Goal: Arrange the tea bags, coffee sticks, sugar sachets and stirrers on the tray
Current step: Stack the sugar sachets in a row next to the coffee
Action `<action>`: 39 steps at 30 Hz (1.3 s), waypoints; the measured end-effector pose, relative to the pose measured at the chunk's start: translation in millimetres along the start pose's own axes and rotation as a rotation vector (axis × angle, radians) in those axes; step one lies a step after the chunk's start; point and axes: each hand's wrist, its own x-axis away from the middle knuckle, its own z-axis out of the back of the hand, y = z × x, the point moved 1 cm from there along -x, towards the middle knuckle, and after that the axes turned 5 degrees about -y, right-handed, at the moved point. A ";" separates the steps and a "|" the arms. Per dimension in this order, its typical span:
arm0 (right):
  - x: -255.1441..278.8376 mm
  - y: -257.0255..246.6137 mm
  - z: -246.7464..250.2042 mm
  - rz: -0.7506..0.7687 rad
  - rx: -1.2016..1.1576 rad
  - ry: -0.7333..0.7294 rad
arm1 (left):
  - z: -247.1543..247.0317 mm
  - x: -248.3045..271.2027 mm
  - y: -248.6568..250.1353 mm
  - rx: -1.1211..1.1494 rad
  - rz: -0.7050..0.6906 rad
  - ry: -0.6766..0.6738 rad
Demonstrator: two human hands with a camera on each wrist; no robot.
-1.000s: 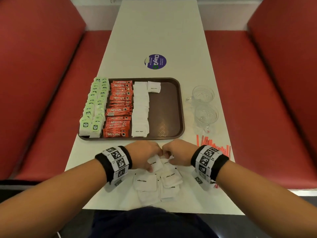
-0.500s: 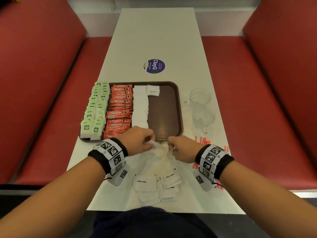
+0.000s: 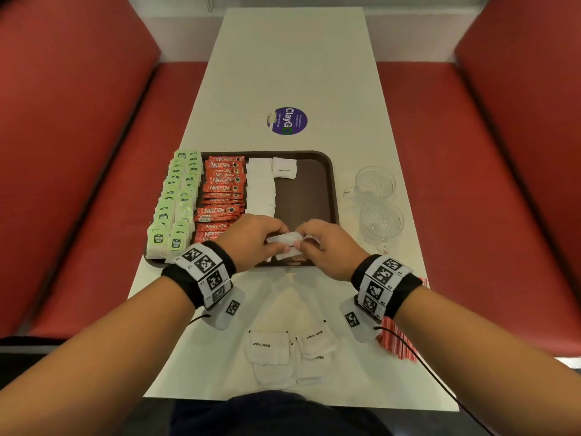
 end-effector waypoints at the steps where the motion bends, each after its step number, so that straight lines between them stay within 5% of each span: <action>1: -2.7 -0.1 0.5 0.008 0.004 0.002 | 1.0 -3.2 -1.4 -0.016 0.000 0.001; 11: -15.7 10.1 12.3 -0.193 -0.198 0.023 | 48.4 -78.2 -20.5 -0.150 0.122 0.111; 19: -32.4 14.7 16.5 -0.167 -0.148 -0.025 | 70.9 -176.2 -51.4 -0.371 0.347 -0.040; 28: -37.9 19.9 22.6 -0.171 -0.089 -0.030 | 68.0 -213.1 -70.3 -0.414 0.419 -0.080; 39: -36.8 21.0 22.6 -0.198 -0.211 0.022 | 61.9 -217.4 -46.4 -0.455 0.228 -0.079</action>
